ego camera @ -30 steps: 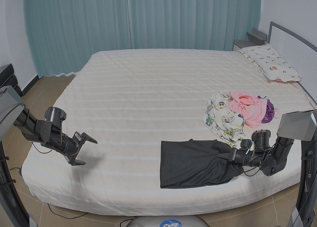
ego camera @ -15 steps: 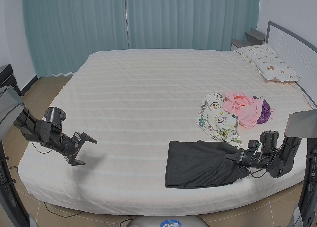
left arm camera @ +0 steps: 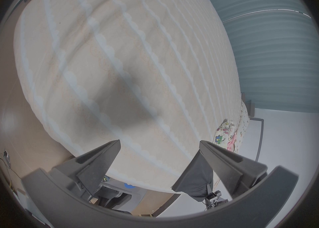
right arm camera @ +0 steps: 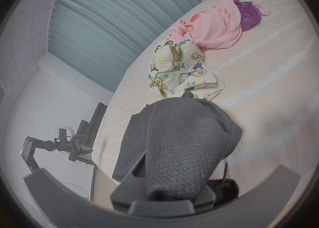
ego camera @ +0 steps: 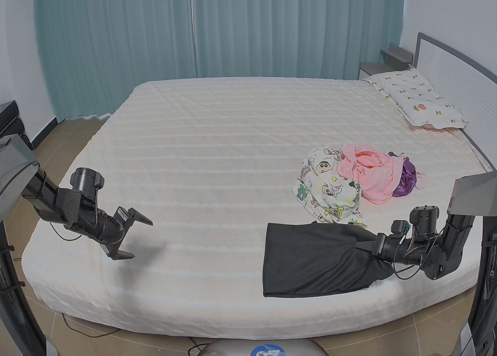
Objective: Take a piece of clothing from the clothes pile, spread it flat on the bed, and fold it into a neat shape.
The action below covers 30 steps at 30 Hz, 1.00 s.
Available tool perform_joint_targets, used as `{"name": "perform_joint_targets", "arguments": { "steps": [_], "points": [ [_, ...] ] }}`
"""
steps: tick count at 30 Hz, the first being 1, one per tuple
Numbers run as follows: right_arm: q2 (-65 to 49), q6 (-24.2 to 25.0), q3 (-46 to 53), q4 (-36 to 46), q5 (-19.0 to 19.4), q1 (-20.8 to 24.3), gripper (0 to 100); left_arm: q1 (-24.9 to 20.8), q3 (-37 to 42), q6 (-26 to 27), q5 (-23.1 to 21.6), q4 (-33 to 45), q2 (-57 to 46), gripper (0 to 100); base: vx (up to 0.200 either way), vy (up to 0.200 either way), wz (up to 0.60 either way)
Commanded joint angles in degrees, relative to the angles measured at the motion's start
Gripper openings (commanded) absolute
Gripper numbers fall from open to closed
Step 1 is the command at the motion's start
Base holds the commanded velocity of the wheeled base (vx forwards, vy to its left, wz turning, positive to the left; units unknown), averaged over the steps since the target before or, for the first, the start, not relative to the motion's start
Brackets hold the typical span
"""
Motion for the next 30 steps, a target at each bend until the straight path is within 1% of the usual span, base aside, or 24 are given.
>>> {"name": "perform_joint_targets", "arguments": {
  "steps": [1, 3, 11, 21, 30],
  "points": [
    [0.2, 0.0, 0.0, 0.0, 0.0, 0.0, 0, 0.0, 0.0, 0.0, 0.0, 0.0, 0.1, 100, -0.2, 0.0, 0.0],
    [0.3, 0.1, 0.0, 0.0, 0.0, 0.0, 0, 0.0, 0.0, 0.0, 0.0, 0.0, 0.1, 100, -0.2, 0.0, 0.0],
    [-0.1, 0.1, -0.3, 0.0, 0.0, -0.3, 0, 0.0, 0.0, 0.0, 0.0, 0.0, 0.1, 100, 0.0, 0.0, 0.0],
    [0.6, 0.0, -3.0, 0.7, 0.0, -2.9, 0, -0.1, -0.5, -0.3, 0.1, 0.1, 0.5, 100, 0.0, 0.0, 0.0],
    [1.0, 0.0, -3.8, 0.7, 0.0, -3.4, 0, -0.2, -0.4, -0.2, 0.1, 0.1, 0.5, 100, 0.0, -0.2, 0.0]
  ]
}}
